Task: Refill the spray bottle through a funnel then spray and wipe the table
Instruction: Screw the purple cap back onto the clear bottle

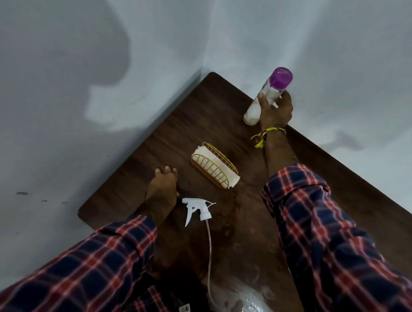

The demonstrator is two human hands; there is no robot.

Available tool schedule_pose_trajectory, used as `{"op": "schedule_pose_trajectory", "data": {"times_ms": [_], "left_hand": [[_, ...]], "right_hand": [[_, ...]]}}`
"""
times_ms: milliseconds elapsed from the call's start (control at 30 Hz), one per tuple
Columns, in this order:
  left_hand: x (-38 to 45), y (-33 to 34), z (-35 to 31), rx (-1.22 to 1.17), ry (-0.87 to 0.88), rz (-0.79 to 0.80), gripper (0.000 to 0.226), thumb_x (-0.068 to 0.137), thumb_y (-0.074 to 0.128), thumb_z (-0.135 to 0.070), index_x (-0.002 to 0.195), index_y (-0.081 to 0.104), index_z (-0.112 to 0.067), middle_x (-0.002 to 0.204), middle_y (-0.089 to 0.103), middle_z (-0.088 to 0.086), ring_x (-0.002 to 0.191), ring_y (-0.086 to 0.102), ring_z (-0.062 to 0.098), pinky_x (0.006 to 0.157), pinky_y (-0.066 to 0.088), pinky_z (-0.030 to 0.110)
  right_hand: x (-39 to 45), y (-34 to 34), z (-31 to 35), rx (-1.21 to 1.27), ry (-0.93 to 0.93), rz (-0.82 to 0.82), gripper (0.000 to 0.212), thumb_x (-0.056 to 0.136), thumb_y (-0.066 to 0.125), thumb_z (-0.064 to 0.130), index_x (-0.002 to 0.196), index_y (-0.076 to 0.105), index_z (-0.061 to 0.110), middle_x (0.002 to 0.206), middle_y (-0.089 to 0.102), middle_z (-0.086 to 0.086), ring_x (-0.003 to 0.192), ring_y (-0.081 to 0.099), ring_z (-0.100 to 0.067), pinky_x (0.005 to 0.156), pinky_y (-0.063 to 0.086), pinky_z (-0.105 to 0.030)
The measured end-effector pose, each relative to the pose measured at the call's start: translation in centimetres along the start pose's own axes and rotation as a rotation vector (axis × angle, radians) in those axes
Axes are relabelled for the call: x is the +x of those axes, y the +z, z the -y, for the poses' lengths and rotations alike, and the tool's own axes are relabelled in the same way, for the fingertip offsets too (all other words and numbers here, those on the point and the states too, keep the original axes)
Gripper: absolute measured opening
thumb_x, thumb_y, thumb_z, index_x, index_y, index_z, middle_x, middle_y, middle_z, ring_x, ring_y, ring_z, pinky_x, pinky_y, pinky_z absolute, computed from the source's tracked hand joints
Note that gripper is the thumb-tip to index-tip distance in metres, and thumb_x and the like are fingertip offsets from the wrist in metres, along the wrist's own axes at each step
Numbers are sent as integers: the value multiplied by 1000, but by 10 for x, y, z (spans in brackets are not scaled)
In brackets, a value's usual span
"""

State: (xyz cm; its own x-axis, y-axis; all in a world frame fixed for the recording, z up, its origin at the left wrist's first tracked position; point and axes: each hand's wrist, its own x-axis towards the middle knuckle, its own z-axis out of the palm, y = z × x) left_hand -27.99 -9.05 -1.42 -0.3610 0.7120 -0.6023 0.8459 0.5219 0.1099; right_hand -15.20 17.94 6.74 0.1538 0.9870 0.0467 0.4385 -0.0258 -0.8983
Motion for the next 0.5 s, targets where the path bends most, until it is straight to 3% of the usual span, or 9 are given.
{"op": "schedule_pose_trajectory", "data": {"times_ms": [300, 500], "left_hand": [[0, -5, -1, -20, -22, 1, 79, 95, 61, -24, 156, 12, -13, 163, 11, 12, 149, 13, 37, 116, 29, 42], [-8, -8, -2, -34, -7, -16, 79, 95, 61, -22, 156, 13, -10, 163, 12, 14, 148, 14, 40, 115, 31, 44]], "right_hand": [[-9, -7, 1, -72, 150, 87, 85, 76, 83, 29, 144, 38, 7, 139, 53, -14, 127, 53, -25, 104, 45, -30], [-68, -42, -7, -41, 232, -21, 74, 75, 83, 25, 137, 47, 10, 132, 60, -13, 120, 59, -23, 97, 46, -24]]}}
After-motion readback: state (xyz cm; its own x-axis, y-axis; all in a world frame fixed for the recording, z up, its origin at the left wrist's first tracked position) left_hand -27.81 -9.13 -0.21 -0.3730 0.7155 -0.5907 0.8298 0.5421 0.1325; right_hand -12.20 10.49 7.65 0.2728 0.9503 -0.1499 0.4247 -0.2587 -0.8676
